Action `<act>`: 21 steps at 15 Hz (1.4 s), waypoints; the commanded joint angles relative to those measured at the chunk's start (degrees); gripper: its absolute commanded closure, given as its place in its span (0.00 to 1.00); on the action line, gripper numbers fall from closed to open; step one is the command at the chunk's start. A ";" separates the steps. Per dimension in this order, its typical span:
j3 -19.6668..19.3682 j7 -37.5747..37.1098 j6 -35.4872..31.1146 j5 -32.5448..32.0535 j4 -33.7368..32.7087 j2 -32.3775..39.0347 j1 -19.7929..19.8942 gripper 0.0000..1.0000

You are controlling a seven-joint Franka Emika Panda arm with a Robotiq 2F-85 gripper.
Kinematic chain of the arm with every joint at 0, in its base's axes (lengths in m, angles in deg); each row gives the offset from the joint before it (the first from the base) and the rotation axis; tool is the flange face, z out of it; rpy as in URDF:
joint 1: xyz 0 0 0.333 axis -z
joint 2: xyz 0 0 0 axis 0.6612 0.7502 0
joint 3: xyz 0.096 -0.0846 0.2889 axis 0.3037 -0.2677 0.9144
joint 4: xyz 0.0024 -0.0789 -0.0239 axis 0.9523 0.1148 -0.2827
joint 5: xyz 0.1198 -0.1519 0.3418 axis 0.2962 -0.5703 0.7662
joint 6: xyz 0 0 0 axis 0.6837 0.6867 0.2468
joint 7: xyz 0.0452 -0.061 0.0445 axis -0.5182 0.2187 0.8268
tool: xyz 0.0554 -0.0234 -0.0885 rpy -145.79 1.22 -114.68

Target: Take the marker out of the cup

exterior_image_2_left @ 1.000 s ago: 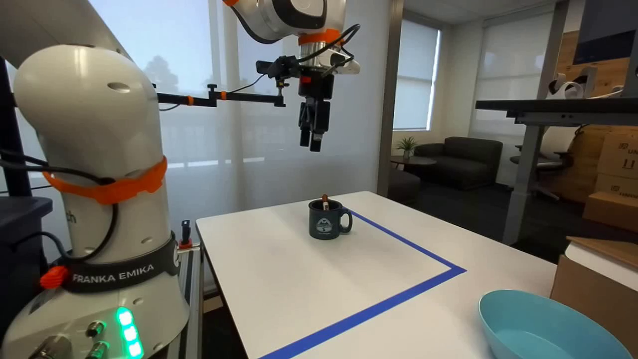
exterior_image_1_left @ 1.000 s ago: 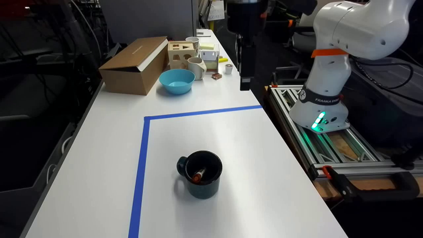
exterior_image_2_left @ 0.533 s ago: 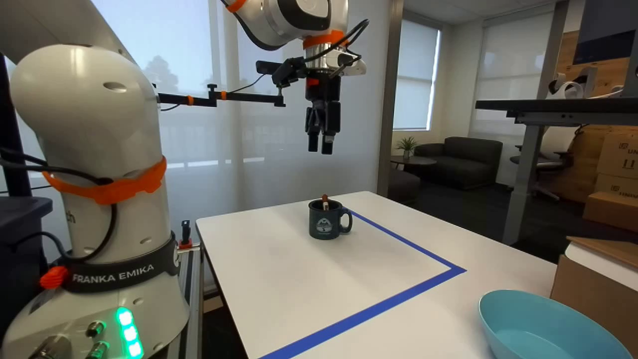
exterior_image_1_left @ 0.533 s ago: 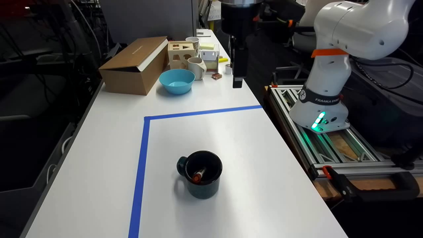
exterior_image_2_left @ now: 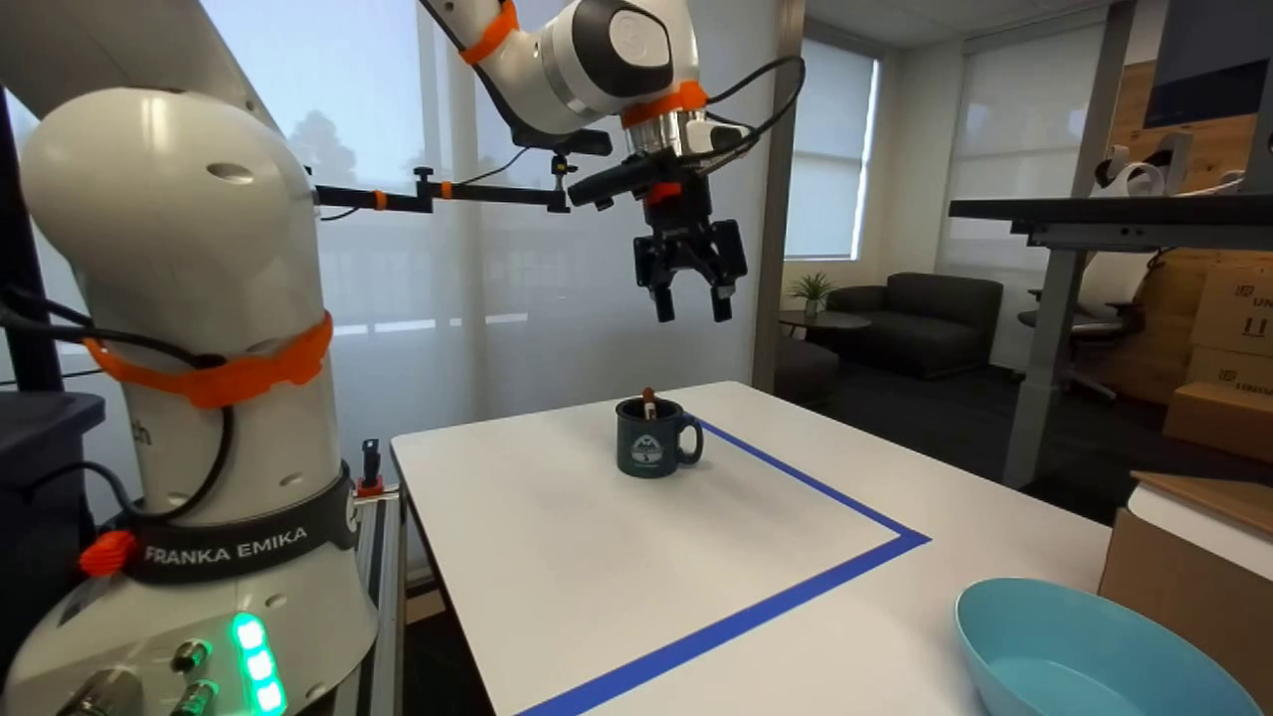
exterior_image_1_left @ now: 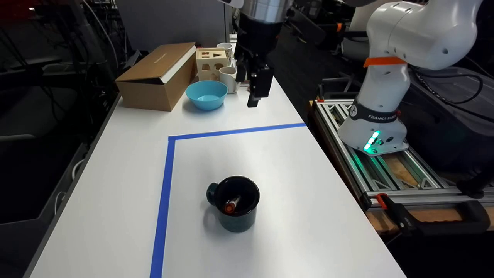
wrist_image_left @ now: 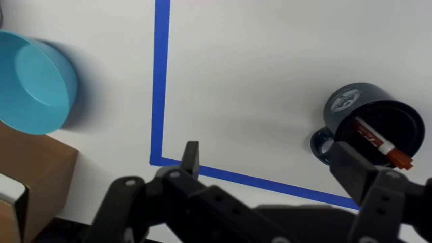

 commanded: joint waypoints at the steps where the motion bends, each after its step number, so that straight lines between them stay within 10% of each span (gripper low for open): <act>1: -2.53 8.15 -9.85 0.58 3.03 1.40 -3.67 0.00; 10: -5.08 13.16 -14.48 3.44 3.56 2.81 -7.01 0.00; 21: -18.03 46.42 -24.10 23.81 3.59 8.40 -26.12 0.00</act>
